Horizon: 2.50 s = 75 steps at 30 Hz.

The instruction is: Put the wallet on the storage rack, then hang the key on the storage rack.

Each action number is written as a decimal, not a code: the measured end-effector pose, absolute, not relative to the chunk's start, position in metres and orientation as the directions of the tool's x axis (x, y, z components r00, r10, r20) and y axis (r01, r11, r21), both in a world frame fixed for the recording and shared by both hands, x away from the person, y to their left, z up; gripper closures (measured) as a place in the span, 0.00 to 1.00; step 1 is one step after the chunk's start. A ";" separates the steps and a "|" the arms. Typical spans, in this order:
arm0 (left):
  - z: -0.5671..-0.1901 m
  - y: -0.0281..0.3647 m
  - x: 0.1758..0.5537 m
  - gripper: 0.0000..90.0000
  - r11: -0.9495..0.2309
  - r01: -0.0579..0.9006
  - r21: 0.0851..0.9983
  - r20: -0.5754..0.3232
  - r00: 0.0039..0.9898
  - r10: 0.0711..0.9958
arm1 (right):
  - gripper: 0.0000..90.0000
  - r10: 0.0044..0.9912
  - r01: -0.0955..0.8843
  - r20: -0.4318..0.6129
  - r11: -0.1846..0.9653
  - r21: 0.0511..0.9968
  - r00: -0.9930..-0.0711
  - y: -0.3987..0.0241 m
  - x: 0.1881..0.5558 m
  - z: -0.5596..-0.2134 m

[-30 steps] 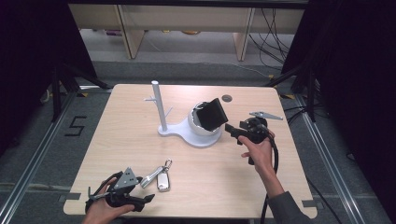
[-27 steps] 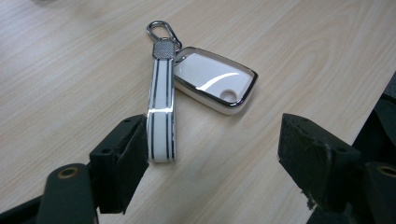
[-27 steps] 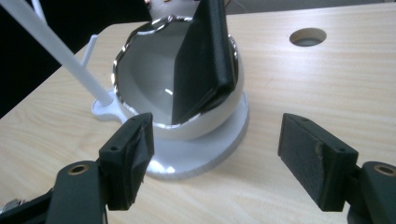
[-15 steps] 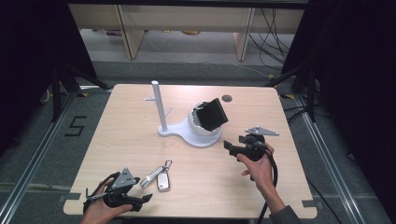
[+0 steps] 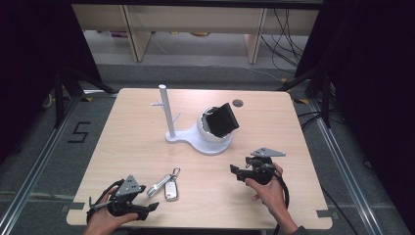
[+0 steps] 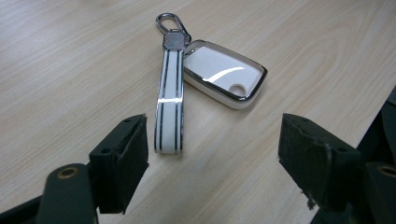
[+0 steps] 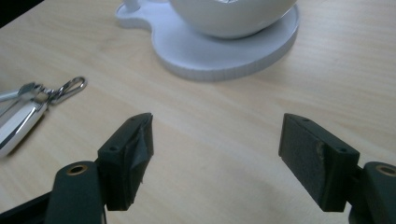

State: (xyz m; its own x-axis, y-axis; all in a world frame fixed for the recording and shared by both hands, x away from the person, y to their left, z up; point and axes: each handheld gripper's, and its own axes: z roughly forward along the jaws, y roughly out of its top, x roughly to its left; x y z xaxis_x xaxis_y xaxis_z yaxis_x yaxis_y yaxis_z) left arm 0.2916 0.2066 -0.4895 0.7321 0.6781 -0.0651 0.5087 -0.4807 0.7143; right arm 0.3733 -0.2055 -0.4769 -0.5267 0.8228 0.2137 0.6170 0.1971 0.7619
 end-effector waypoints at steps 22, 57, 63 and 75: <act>-0.491 0.202 0.294 0.24 -0.483 0.498 0.720 -0.050 0.732 0.680 | 0.20 0.813 0.665 0.229 0.238 0.708 -0.536 -0.223 0.339 -0.493; -0.476 0.123 0.398 0.51 -0.676 0.578 0.458 -0.015 0.765 0.644 | 0.24 0.792 0.623 0.180 0.294 0.725 -0.583 -0.220 0.327 -0.492; -0.479 0.115 0.410 0.55 -0.681 0.630 0.373 -0.054 0.748 0.662 | 0.24 0.801 0.646 0.189 0.291 0.706 -0.568 -0.218 0.324 -0.489; -0.481 0.107 0.415 0.74 -0.753 0.602 0.265 -0.015 0.784 0.621 | 0.25 0.789 0.623 0.165 0.319 0.714 -0.592 -0.217 0.325 -0.490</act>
State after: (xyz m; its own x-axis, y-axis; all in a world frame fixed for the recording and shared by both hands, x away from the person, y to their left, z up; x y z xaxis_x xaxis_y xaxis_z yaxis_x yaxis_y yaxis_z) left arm 0.4150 0.1074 -0.4812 0.7839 0.6208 -0.0151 0.6017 -0.7534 0.2653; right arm 0.3249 -0.2170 -0.4905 -0.5925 0.7885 0.1650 0.6229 0.3185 0.7145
